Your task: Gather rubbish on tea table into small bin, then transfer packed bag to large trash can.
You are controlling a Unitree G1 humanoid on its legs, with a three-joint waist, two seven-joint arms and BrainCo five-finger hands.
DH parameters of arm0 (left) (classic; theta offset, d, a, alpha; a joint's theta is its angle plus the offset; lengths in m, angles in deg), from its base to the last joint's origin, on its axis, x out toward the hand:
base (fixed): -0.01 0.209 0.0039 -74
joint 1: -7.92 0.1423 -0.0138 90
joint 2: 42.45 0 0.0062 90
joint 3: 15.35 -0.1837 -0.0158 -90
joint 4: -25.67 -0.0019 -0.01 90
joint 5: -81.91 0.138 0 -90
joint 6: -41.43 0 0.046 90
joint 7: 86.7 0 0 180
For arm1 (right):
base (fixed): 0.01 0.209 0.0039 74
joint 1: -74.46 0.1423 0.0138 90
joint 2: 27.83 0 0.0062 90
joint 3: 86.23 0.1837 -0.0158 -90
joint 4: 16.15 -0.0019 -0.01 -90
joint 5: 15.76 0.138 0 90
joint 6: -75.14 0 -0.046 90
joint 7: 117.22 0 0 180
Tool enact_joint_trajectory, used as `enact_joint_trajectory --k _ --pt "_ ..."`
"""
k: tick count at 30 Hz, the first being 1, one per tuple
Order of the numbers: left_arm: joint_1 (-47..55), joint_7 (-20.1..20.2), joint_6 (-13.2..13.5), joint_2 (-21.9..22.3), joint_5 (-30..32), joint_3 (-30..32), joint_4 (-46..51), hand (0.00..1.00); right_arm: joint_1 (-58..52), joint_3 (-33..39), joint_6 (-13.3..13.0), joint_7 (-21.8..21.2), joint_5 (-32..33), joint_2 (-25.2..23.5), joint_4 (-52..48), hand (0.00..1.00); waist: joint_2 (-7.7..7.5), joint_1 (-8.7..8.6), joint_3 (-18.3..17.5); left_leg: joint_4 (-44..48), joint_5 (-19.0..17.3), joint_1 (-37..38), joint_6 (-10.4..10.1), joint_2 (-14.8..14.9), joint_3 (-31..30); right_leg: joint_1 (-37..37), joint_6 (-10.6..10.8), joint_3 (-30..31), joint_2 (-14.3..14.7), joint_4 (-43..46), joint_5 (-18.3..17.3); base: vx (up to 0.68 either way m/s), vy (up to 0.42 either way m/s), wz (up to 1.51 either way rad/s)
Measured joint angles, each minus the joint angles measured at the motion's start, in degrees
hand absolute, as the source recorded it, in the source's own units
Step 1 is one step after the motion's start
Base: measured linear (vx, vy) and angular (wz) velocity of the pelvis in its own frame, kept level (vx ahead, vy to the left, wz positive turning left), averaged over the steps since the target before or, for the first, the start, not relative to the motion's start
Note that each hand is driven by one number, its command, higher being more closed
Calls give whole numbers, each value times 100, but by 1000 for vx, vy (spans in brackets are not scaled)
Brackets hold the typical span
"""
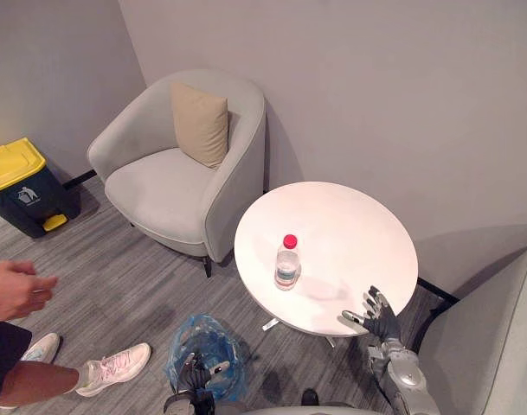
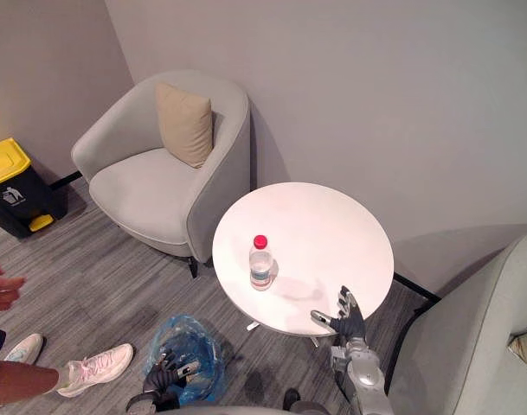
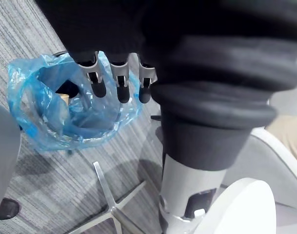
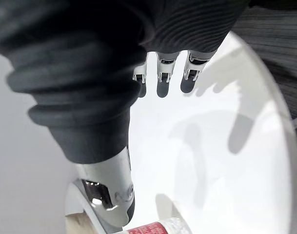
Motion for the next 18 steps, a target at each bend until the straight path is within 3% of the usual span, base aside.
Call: enact_joint_trajectory --k 6,18 --pt "65 113 2 -22 2 0 99 0 162 -405 -51 -51 -211 94 -500 0 -21 7 -3 -11 4 65 7 -12 11 81 36 20 -36 -69 32 -5 19 0" --pt "89 196 32 -55 0 1 130 0 929 -1229 -60 -270 -223 452 -535 0 -20 45 7 3 12 -247 -6 -22 -147 -108 54 -131 -42 -131 39 -30 4 7"
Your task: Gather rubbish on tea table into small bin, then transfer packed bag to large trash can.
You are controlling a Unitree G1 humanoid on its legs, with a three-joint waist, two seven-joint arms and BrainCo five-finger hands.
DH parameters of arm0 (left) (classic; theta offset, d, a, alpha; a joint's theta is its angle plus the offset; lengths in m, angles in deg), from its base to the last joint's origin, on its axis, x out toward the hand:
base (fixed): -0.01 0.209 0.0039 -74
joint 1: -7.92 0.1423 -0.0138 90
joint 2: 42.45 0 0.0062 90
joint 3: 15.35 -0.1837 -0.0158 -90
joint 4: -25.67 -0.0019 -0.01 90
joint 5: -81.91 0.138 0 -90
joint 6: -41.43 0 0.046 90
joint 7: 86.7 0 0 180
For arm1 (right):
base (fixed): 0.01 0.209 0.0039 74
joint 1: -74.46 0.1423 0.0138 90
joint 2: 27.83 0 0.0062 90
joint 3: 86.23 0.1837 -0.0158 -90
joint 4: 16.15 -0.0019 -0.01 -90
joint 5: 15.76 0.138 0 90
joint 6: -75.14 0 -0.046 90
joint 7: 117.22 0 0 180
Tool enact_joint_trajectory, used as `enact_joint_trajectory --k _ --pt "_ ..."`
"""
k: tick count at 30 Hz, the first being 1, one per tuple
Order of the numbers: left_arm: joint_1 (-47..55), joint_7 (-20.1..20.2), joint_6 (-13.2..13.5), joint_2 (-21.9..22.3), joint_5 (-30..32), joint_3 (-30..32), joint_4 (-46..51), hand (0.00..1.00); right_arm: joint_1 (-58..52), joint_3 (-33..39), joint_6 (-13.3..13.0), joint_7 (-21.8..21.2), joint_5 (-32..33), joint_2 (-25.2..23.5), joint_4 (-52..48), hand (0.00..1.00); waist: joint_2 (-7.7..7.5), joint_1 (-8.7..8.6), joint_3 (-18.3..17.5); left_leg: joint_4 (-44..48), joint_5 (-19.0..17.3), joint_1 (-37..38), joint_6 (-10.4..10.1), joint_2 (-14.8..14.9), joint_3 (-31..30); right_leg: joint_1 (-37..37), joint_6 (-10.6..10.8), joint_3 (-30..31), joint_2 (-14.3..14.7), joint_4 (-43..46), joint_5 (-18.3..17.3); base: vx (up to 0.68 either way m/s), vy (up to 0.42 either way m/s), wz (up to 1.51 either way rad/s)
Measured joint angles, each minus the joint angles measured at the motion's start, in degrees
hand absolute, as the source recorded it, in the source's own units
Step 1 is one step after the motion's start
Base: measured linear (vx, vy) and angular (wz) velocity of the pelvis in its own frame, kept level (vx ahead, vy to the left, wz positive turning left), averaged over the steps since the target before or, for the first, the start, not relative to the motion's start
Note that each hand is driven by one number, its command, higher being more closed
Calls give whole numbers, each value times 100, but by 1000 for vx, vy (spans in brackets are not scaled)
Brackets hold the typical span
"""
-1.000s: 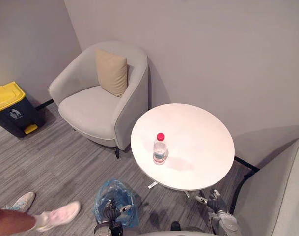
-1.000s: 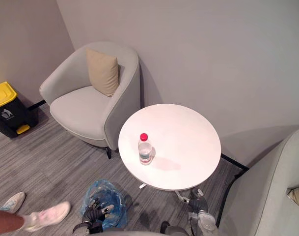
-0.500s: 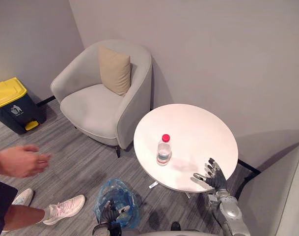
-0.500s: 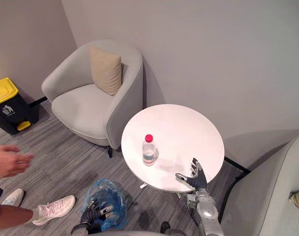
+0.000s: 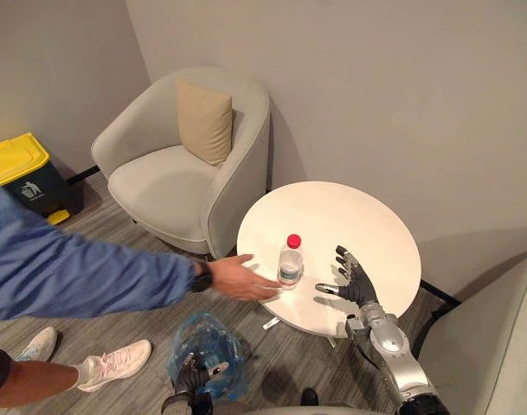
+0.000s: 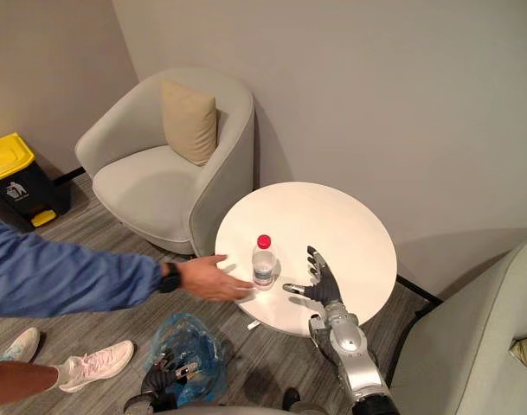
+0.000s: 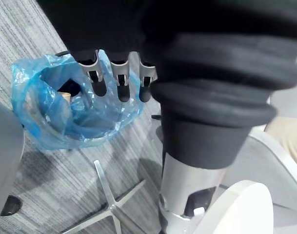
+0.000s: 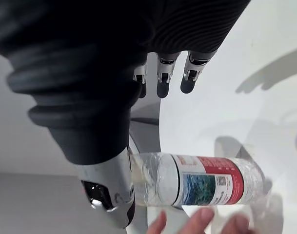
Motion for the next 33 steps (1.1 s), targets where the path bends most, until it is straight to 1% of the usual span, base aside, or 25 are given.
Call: enact_joint_trajectory --k 3,4,5,9,13,15,23,33 --pt "-18 35 5 -4 -1 -1 4 0 219 -136 0 2 -13 21 48 0 29 32 17 28 18 -163 0 -34 -124 -93 -37 -137 -4 3 26 13 1 18" --pt "-45 35 6 0 -2 -3 3 0 265 -181 0 10 -23 49 57 0 46 104 33 32 19 -174 0 -32 -129 -95 -36 -152 -1 2 24 31 4 14" --pt "-84 35 6 4 -1 -6 1 0 384 -271 0 11 -44 101 123 0 60 134 65 52 25 -187 -1 -33 -146 -97 -36 -161 1 1 24 24 4 6" --pt "-111 34 18 4 -4 -40 2 0 830 -348 0 22 -45 103 512 0 111 135 139 114 55 -355 21 -91 -293 -167 -32 -349 -23 1 22 8 0 22" --pt "-199 30 86 2 -6 -48 -1 0 978 -379 2 48 -44 98 601 0 109 178 291 198 58 -450 24 -105 -392 -174 -26 -452 -64 4 18 -28 14 17" --pt "-219 30 114 3 -8 -50 4 0 1068 -490 2 87 -44 92 733 0 112 260 297 218 58 -490 24 -114 -411 -206 -25 -453 -74 14 18 -37 12 3" --pt "-219 29 126 9 -13 -50 5 0 1077 -504 1 141 -48 48 734 0 130 255 335 230 57 -574 25 -172 -425 -266 -12 -459 -88 28 8 -18 8 2" --pt "-220 30 130 9 -10 -51 15 0 1063 -373 1 158 -328 -38 733 0 113 257 346 200 57 -536 26 -172 -406 -265 3 -446 -91 24 -3 0 0 0"
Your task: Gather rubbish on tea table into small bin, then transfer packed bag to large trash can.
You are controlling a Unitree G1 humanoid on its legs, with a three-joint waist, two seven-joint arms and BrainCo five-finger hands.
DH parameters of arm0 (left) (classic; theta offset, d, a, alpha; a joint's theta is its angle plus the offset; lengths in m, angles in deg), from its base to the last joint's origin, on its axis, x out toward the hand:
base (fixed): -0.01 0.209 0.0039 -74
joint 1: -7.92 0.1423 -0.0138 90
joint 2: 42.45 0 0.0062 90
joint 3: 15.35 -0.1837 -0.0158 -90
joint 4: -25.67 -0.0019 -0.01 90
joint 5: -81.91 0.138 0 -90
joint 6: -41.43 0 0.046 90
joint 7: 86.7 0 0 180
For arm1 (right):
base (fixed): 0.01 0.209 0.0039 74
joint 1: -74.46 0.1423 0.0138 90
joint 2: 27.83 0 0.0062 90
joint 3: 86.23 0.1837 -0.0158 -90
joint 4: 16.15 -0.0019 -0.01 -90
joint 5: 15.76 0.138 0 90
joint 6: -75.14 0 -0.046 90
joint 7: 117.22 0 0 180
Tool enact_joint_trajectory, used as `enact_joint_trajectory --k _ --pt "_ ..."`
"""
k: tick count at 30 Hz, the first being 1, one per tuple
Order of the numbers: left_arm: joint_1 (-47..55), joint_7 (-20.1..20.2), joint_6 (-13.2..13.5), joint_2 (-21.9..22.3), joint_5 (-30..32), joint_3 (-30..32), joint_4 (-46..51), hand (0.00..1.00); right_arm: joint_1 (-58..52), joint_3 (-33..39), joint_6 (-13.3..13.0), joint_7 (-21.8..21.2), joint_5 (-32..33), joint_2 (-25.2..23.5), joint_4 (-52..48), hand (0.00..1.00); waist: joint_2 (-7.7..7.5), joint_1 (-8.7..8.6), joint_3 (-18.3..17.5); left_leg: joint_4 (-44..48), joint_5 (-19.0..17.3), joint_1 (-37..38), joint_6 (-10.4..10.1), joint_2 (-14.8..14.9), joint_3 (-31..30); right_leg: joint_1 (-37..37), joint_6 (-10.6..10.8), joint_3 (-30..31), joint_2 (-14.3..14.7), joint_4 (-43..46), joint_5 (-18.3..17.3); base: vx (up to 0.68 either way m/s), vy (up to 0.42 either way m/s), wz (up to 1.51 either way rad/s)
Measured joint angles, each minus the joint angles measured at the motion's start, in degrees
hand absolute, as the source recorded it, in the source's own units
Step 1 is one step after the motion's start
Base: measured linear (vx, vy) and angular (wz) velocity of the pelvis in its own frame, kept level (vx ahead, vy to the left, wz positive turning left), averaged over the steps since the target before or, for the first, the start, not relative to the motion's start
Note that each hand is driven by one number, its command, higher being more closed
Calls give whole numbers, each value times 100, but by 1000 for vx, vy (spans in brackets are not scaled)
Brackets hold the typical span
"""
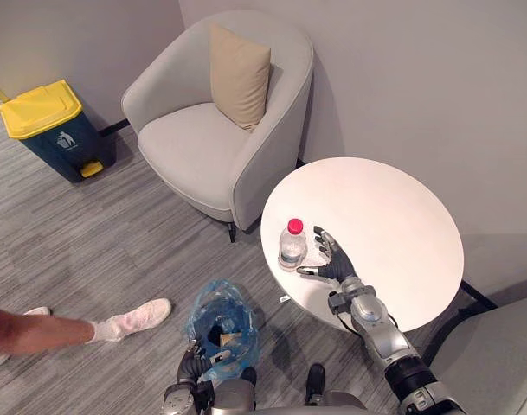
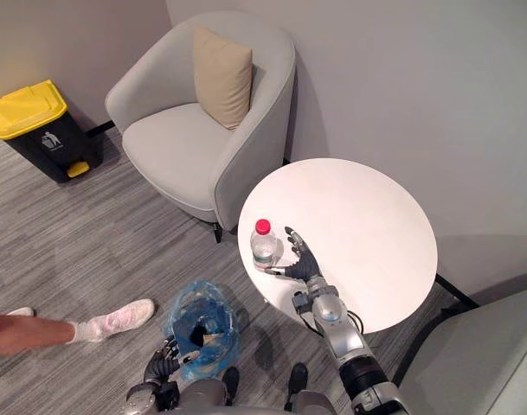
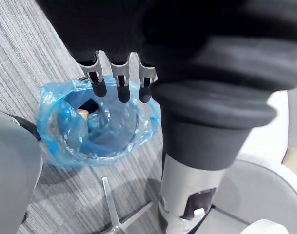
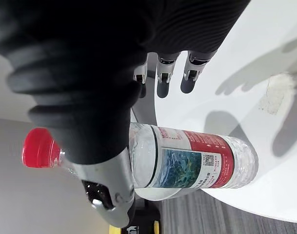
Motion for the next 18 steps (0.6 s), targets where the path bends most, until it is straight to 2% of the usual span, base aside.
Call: enact_joint_trajectory --k 11,18 --pt "1 3 0 -1 7 -12 0 0 -46 77 0 -24 -89 -39 -2 0 0 2 0 -14 0 15 0 5 23 16 -1 21 -2 6 1 -3 1 0" --pt "0 5 19 -2 7 -21 -3 0 38 -194 0 -35 -97 3 63 0 25 20 14 -13 0 -15 0 1 17 0 0 1 -24 4 1 0 0 1"
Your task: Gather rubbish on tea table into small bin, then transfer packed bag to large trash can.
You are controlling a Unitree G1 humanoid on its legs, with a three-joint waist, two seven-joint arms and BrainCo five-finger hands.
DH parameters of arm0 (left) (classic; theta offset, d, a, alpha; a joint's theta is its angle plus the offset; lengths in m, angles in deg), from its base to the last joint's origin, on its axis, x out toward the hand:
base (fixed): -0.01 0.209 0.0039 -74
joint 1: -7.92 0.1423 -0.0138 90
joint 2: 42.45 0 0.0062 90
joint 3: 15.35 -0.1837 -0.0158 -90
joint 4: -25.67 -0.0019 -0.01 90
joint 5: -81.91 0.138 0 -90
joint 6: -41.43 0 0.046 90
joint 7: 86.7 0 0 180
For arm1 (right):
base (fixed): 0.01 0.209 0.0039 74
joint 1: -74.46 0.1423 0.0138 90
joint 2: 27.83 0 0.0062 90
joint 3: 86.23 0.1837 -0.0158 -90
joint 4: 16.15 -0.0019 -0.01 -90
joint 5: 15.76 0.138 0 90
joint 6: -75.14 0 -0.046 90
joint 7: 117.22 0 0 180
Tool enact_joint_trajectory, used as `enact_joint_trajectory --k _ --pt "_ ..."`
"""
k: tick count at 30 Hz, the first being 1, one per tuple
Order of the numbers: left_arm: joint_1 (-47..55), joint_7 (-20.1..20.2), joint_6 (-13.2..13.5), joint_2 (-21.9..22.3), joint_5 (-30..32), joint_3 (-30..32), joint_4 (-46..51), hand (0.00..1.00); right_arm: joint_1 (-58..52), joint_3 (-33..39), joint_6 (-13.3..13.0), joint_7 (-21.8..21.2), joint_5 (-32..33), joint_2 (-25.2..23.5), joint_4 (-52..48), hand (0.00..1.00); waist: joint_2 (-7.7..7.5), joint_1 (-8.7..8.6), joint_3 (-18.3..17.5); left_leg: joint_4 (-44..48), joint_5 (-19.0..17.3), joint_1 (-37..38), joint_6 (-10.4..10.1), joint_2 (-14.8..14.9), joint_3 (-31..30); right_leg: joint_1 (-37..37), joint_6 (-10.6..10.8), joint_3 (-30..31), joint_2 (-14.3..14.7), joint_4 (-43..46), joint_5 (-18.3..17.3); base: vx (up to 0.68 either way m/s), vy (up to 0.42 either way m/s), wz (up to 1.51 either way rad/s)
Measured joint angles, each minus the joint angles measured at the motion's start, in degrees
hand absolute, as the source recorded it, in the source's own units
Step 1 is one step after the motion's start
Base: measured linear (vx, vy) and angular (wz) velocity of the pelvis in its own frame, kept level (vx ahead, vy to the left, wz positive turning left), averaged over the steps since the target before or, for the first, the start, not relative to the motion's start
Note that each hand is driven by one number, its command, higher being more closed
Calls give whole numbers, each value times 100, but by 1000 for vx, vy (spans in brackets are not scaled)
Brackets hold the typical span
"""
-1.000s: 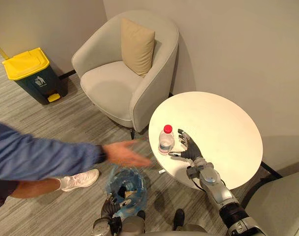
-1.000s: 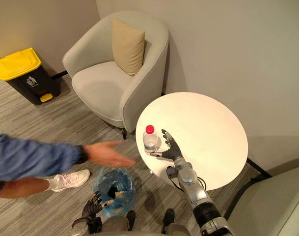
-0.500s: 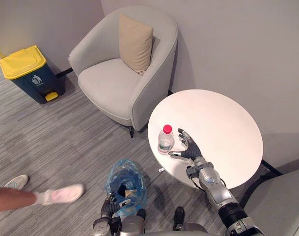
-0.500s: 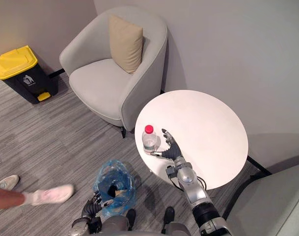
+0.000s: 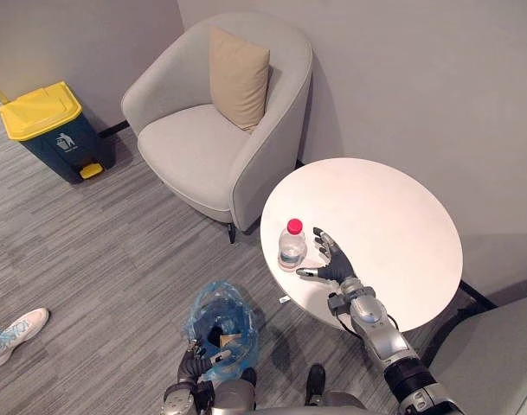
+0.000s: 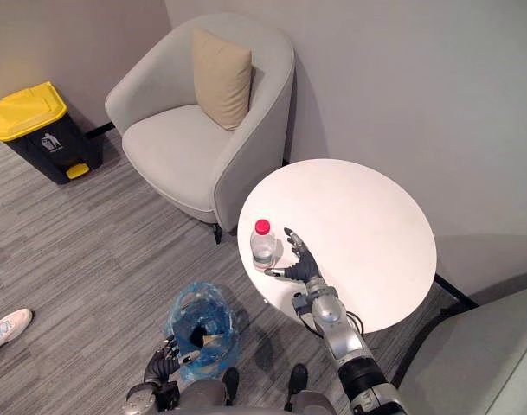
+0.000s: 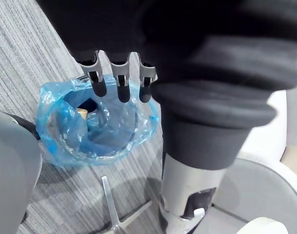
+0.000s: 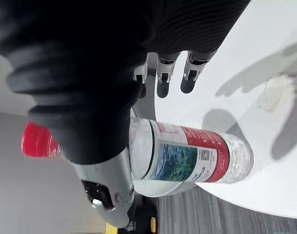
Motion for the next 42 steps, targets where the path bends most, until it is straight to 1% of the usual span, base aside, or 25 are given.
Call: enact_joint_trajectory --k 4,8,11,12,13,14,15,16,20,23,28,32,37,40,42 --pt "-1 0 54 0 -1 1 3 0 292 -12 5 8 8 -36 393 0 50 10 85 36 1 -78 -1 -13 -24 -45 2 -42 -37 4 2 0 0 5" --pt "-35 2 73 0 -3 0 55 0 605 -11 6 24 69 19 490 0 106 26 174 149 14 -332 5 -21 -139 -209 7 -174 -68 60 5 -18 5 16" --pt "-173 3 75 -1 -4 -2 67 0 926 16 7 57 241 49 678 0 149 172 374 235 15 -374 3 -31 -197 -208 8 -239 -76 89 5 -24 9 14" --pt "-214 4 80 -7 -11 0 87 0 1127 21 7 110 293 48 737 0 166 168 495 291 15 -444 2 -49 -256 -224 8 -302 -86 113 4 -63 16 16" --pt "-218 4 79 -8 -11 0 92 0 1152 23 6 122 304 49 748 0 168 167 507 303 15 -456 2 -51 -263 -230 8 -309 -87 118 4 -89 23 20" --pt "-223 4 90 -10 -26 1 171 0 1451 39 7 190 420 59 904 100 184 178 591 404 21 -634 -9 -68 -301 -391 4 -330 -97 214 1 -84 19 18" --pt "-245 8 90 -8 -50 -2 234 0 1667 39 7 209 492 154 953 100 225 184 707 460 21 -747 -9 -92 -349 -468 3 -378 -103 264 1 -88 16 19" --pt "-250 6 93 -8 -66 0 247 0 1745 43 6 210 504 191 976 100 238 193 751 478 24 -774 -14 -100 -357 -497 3 -387 -114 290 1 -85 26 16" --pt "-346 3 111 -20 -169 4 265 0 2176 55 11 348 691 425 1136 100 353 303 979 601 18 -846 -9 -136 -366 -532 -6 -439 -148 438 -47 -61 22 7" --pt "-366 2 105 -74 -225 10 259 0 2419 53 12 412 770 483 1145 100 355 316 1009 677 16 -1065 -2 -140 -365 -755 -31 -448 -162 554 -72 -53 16 5" --pt "-366 -2 106 -79 -229 17 256 0 2432 37 20 411 900 487 1095 100 363 314 1029 751 15 -1085 -2 -138 -306 -774 -63 -421 -153 612 -94 -2 3 -1" --pt "-366 -4 106 -75 -229 18 257 0 2046 64 8 412 895 486 359 100 362 304 1028 808 -26 -1074 45 -118 -204 -766 -63 -323 -132 614 -95 -24 18 -10" --pt "-364 -1 99 -59 -223 13 242 0 1182 123 -22 381 873 480 -772 100 354 229 1024 777 -45 -947 76 -110 -118 -694 -55 -237 -133 613 -101 -20 16 -9" --pt "-349 -2 80 -69 -215 19 210 0 656 157 -58 344 718 463 -1366 100 325 154 1007 652 -36 -815 83 -104 -32 -653 -48 -154 -140 608 -104 1 8 -12" --pt "-334 2 66 -63 -208 2 184 0 167 314 -159 247 659 368 -1723 100 303 125 939 573 -27 -648 78 -99 -27 -517 -4 -154 -150 578 -133 32 -2 -3"
